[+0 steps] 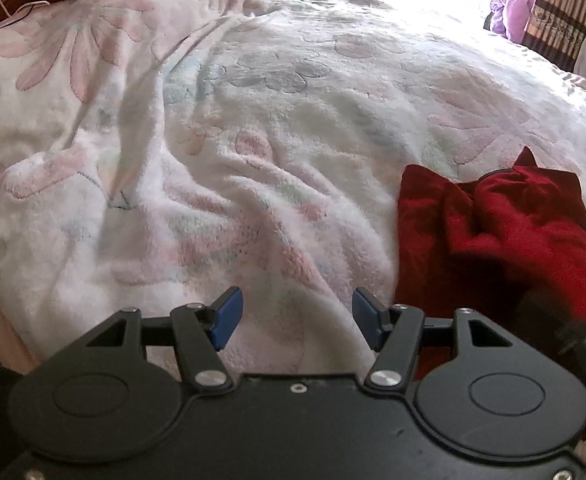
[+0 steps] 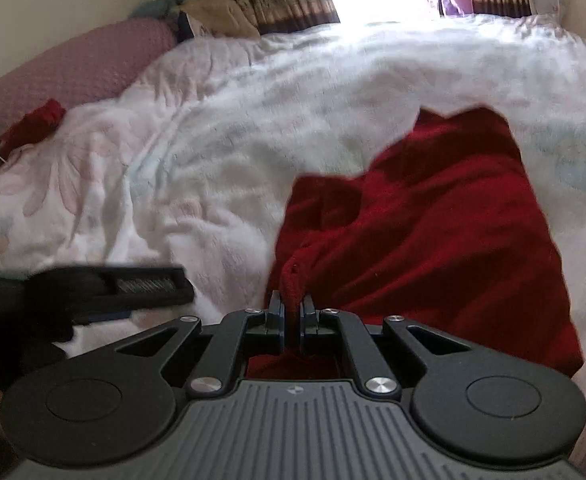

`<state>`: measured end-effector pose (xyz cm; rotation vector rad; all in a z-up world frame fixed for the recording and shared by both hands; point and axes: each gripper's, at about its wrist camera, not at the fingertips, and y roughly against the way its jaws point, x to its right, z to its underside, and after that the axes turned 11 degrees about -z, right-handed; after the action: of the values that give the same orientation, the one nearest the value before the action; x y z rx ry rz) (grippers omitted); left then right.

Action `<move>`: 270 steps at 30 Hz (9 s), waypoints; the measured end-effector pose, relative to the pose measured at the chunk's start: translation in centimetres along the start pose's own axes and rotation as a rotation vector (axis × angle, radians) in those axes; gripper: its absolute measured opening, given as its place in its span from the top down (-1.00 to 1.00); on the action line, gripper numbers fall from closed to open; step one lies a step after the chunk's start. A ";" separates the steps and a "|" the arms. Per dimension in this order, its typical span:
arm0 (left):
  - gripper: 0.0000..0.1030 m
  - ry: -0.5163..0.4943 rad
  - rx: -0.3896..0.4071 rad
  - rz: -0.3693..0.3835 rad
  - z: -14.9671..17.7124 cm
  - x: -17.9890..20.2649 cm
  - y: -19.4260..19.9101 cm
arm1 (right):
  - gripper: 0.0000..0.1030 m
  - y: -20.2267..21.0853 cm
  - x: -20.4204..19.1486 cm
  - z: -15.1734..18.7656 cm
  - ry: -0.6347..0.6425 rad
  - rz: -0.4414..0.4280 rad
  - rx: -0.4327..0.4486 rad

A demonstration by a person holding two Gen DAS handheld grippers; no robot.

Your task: Fold small clothes

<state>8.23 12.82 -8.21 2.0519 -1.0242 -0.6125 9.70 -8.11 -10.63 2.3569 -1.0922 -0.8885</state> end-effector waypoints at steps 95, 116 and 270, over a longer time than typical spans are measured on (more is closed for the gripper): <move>0.74 -0.209 0.092 0.228 -5.5 11.8 0.2 | 0.37 -0.4 17.1 -4.2 -0.003 0.463 -0.127; 0.07 -0.138 0.090 0.221 -4.2 8.3 1.7 | 0.43 3.4 12.2 -5.3 0.064 0.262 0.017; -0.17 -0.372 -0.054 0.035 -0.9 9.0 -1.2 | 1.00 0.4 12.6 -3.5 -0.011 0.142 -0.204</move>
<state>14.49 6.34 -9.39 1.9091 -1.2348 -1.0183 18.18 -17.90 -12.69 2.0842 -1.1024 -0.9159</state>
